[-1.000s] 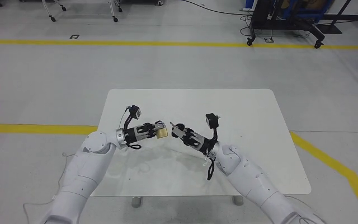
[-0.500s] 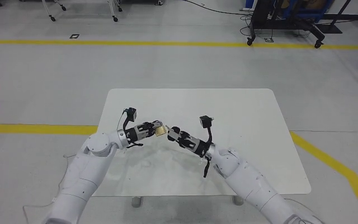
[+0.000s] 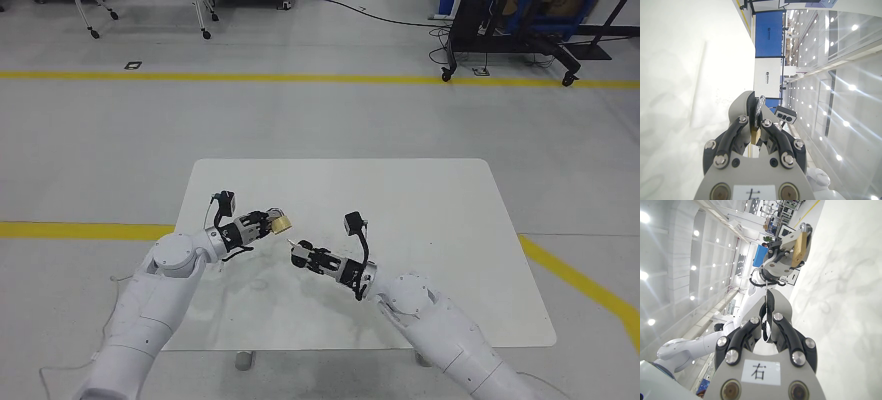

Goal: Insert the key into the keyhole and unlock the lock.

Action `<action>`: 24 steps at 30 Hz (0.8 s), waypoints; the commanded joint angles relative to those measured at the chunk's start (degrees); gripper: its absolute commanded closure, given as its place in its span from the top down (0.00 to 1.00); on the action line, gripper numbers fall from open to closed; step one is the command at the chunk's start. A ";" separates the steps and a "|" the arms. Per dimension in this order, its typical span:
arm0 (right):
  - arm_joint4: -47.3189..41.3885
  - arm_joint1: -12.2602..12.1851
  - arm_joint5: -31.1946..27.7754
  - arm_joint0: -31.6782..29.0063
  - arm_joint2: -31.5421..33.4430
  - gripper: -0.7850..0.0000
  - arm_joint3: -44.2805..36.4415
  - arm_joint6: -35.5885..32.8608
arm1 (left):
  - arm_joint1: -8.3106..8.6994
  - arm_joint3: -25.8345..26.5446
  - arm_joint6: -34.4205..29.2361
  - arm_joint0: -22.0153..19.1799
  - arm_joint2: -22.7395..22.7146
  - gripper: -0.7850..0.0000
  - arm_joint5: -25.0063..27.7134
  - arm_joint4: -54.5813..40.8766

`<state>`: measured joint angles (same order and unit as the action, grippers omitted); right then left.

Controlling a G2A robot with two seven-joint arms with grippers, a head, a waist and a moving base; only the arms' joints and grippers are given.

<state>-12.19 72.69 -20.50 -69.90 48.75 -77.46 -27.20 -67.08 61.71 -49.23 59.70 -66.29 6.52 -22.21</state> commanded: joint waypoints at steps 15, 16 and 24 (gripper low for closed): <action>2.99 2.56 0.10 2.52 -3.26 0.00 5.63 6.93 | -0.05 1.49 1.32 0.95 0.01 0.00 -2.78 0.12; 2.87 2.68 -0.04 2.56 -3.32 0.00 5.77 7.28 | -0.04 1.68 1.34 1.00 0.03 0.00 -2.73 0.26; 4.43 3.61 -0.45 3.09 -3.60 0.00 7.39 10.41 | 0.02 2.63 1.40 1.54 -0.12 0.00 -2.47 0.75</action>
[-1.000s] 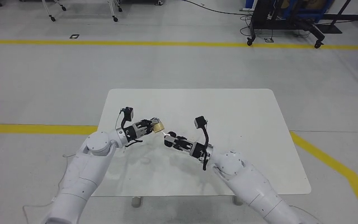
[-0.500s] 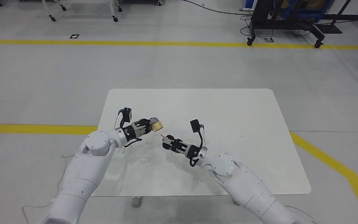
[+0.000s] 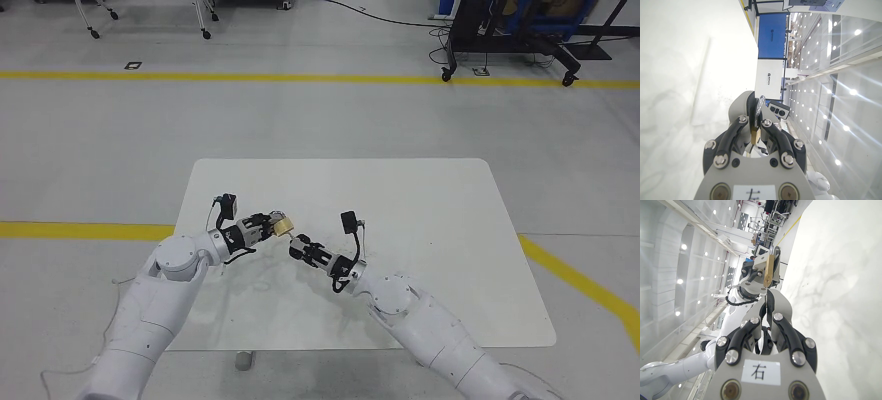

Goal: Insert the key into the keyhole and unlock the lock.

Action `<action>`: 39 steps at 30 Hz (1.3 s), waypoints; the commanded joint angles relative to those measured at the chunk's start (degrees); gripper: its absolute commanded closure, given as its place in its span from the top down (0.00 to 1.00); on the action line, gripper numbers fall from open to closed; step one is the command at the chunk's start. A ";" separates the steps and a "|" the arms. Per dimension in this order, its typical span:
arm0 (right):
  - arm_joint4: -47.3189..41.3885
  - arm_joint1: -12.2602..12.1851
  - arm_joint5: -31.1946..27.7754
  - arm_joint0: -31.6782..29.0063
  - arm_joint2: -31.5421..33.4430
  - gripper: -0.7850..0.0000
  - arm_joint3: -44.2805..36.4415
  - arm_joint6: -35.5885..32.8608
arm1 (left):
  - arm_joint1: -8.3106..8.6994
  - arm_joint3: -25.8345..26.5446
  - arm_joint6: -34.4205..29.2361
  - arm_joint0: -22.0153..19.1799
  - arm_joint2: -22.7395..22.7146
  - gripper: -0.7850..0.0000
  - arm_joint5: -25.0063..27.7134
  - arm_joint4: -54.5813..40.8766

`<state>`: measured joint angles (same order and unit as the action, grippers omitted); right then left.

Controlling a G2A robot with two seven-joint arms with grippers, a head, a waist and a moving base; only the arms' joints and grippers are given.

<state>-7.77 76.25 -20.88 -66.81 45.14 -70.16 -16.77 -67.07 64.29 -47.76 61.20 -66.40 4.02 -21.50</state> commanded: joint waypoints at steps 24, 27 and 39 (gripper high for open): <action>7.47 0.97 1.58 -0.48 1.45 0.00 -0.14 2.82 | 0.15 1.89 -1.02 0.54 0.96 0.00 2.15 4.41; 7.85 1.00 1.48 -0.76 1.85 0.00 -0.36 3.00 | 0.15 1.69 -1.23 0.48 0.91 0.00 2.09 4.22; 7.47 1.20 -0.01 -1.61 3.55 1.00 -1.25 2.64 | -0.03 0.14 -2.25 -0.04 0.18 0.00 0.14 0.08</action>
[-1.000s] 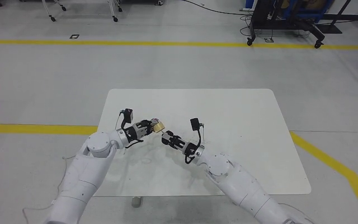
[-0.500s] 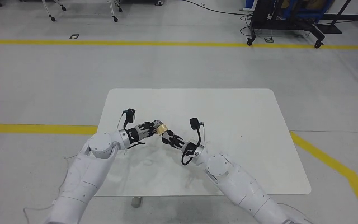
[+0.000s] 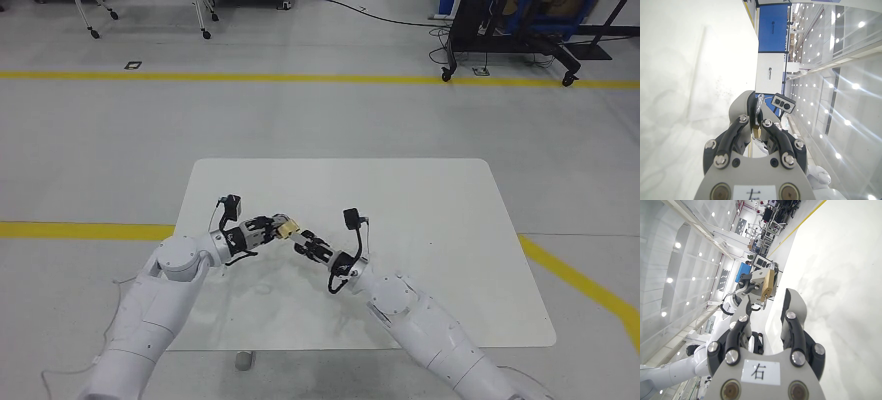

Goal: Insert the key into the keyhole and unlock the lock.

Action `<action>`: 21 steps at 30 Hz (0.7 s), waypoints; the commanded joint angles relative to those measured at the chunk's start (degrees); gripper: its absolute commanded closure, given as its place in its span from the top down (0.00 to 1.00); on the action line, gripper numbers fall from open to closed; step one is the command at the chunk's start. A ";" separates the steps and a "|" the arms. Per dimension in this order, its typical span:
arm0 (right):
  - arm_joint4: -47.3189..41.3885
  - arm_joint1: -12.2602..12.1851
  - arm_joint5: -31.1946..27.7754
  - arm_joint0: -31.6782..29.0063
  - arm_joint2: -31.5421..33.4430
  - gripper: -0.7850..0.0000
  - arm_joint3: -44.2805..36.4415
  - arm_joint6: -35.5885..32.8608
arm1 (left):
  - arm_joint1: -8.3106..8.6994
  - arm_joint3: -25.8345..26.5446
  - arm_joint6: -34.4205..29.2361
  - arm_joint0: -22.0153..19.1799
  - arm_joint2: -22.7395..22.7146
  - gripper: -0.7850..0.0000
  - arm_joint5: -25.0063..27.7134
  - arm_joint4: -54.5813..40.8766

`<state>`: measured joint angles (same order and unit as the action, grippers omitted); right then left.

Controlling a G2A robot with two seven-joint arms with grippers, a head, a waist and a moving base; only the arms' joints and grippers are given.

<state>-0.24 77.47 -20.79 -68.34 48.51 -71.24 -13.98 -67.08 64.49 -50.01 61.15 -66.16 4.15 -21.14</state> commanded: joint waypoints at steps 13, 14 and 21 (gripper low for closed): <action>5.12 -2.01 -2.04 -4.73 8.06 1.00 -9.32 1.89 | -0.93 -5.05 -5.98 -1.30 -0.31 0.00 -12.17 -14.41; 5.98 -2.28 -2.92 -5.76 8.95 1.00 -11.14 2.15 | -1.02 -5.94 -6.52 -1.89 -0.16 0.00 -13.12 -14.99; -0.36 -2.15 -17.37 -7.61 7.96 0.45 -13.99 0.17 | -1.58 -9.37 -10.11 -3.77 1.18 0.00 -16.95 -17.95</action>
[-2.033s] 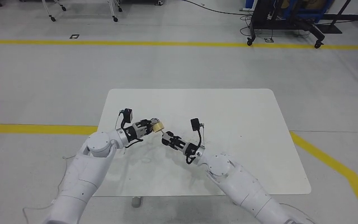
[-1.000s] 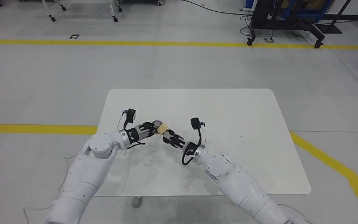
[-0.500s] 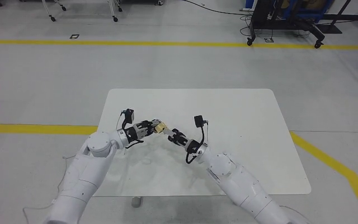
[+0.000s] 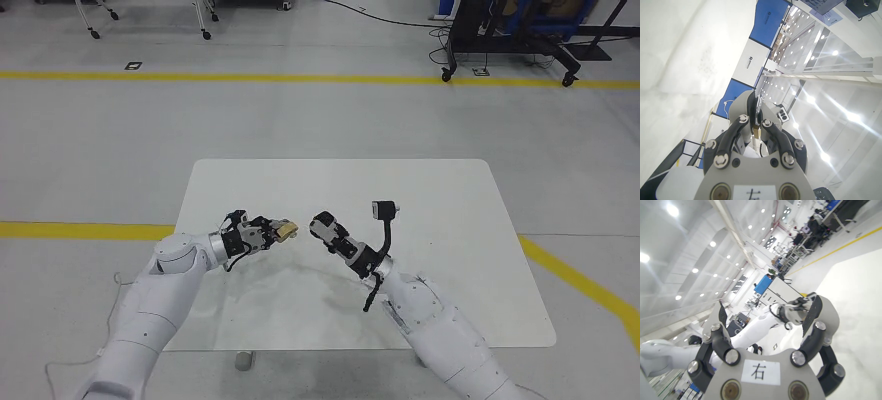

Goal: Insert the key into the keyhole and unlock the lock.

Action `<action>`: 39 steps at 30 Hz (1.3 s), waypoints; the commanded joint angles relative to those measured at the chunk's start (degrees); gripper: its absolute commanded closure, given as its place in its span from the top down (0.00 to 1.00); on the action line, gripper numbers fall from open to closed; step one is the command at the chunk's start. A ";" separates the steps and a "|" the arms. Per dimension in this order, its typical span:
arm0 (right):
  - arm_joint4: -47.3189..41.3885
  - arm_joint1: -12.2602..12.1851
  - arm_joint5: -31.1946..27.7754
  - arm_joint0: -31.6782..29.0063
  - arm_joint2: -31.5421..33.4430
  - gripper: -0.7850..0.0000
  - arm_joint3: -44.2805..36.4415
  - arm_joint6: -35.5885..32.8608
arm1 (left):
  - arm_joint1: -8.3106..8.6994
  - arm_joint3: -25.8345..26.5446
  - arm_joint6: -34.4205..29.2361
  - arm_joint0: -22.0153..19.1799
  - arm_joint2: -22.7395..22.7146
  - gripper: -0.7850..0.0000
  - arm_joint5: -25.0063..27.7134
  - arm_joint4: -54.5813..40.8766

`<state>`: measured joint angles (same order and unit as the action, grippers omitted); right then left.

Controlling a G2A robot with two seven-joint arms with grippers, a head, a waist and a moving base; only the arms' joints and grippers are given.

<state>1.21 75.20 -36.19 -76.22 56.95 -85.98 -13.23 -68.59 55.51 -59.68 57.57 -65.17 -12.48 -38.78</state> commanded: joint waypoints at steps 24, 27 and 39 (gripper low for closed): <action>-0.98 2.51 2.04 6.78 -5.61 0.00 13.65 -2.65 | -0.83 -3.83 -3.59 -2.02 1.73 0.00 -0.44 -3.00; 0.51 2.65 3.29 7.01 -5.64 0.00 14.13 -1.75 | -0.81 -3.75 -3.69 -1.95 1.66 0.00 -0.47 -3.15; -9.36 2.71 0.96 5.46 -4.65 0.34 12.09 -7.17 | -0.33 -1.12 -0.36 -1.26 0.27 0.00 8.45 0.54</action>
<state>-6.00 77.90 -35.17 -70.63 52.30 -73.87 -19.18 -69.00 54.03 -60.46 56.21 -64.74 -5.29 -38.88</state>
